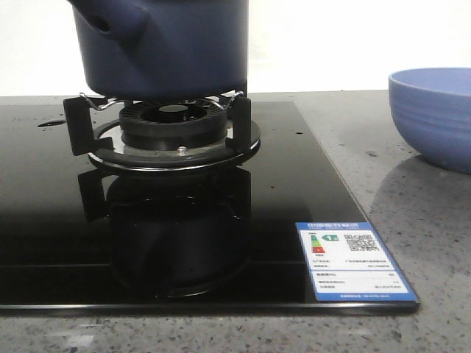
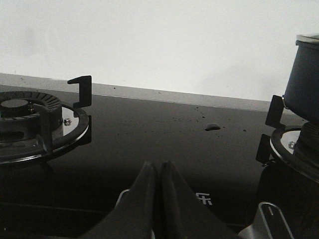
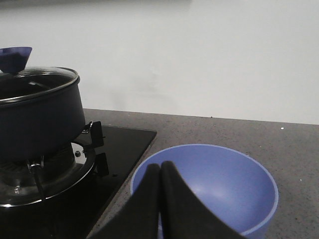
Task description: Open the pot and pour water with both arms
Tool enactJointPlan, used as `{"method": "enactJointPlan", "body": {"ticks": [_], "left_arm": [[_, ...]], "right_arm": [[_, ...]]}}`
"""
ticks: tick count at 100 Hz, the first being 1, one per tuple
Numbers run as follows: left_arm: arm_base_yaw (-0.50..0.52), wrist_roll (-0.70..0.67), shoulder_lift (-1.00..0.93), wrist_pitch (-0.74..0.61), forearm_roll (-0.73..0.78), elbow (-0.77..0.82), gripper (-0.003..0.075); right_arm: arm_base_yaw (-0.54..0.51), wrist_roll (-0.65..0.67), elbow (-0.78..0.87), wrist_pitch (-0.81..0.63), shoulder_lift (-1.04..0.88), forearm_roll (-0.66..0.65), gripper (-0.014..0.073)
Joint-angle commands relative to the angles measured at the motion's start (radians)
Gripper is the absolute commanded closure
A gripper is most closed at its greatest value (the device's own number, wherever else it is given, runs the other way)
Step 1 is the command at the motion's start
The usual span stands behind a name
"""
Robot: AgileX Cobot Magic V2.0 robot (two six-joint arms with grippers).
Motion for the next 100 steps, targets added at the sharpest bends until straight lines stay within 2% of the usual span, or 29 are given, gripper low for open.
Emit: {"method": "enactJointPlan", "body": {"ticks": [1,49,58,66,71,74,78,82,83,86,91,100], "left_arm": [[-0.007,-0.011,-0.029,-0.078,-0.010,0.034,0.0741],[-0.007,-0.011,-0.029,-0.078,-0.010,0.034,0.0741],[-0.007,-0.011,-0.029,-0.078,-0.010,0.034,0.0741],[-0.007,-0.011,-0.029,-0.078,-0.010,0.034,0.0741],[-0.007,-0.011,-0.029,-0.078,-0.010,0.034,0.0741],[-0.007,-0.011,-0.029,-0.078,-0.010,0.034,0.0741],[-0.007,-0.011,-0.029,-0.078,-0.010,0.034,0.0741],[-0.007,-0.011,-0.029,-0.078,-0.010,0.034,0.0741],[-0.007,-0.011,-0.029,-0.078,-0.010,0.034,0.0741],[-0.007,-0.011,-0.029,-0.078,-0.010,0.034,0.0741],[-0.007,-0.011,-0.029,-0.078,-0.010,0.034,0.0741],[-0.007,-0.011,-0.029,-0.078,-0.010,0.034,0.0741]], "right_arm": [[-0.008,-0.009,-0.025,-0.021,0.007,0.032,0.0655],[-0.008,-0.009,-0.025,-0.021,0.007,0.032,0.0655],[-0.008,-0.009,-0.025,-0.061,0.007,0.034,0.0655],[-0.008,0.059,-0.031,-0.087,0.009,0.013,0.0655],[-0.008,0.184,-0.043,-0.093,0.012,-0.107,0.0655],[-0.008,0.297,-0.052,-0.099,0.017,-0.243,0.0655],[-0.008,0.497,-0.065,-0.115,0.023,-0.402,0.0655],[-0.008,0.744,-0.073,-0.132,0.031,-0.635,0.0655],[-0.008,0.744,-0.076,-0.135,0.033,-0.668,0.0655],[-0.008,0.907,-0.078,-0.147,0.039,-0.794,0.0655],[-0.008,1.100,-0.078,-0.172,0.042,-0.994,0.0655],[-0.008,1.330,-0.078,-0.193,0.042,-1.277,0.0655]]}}
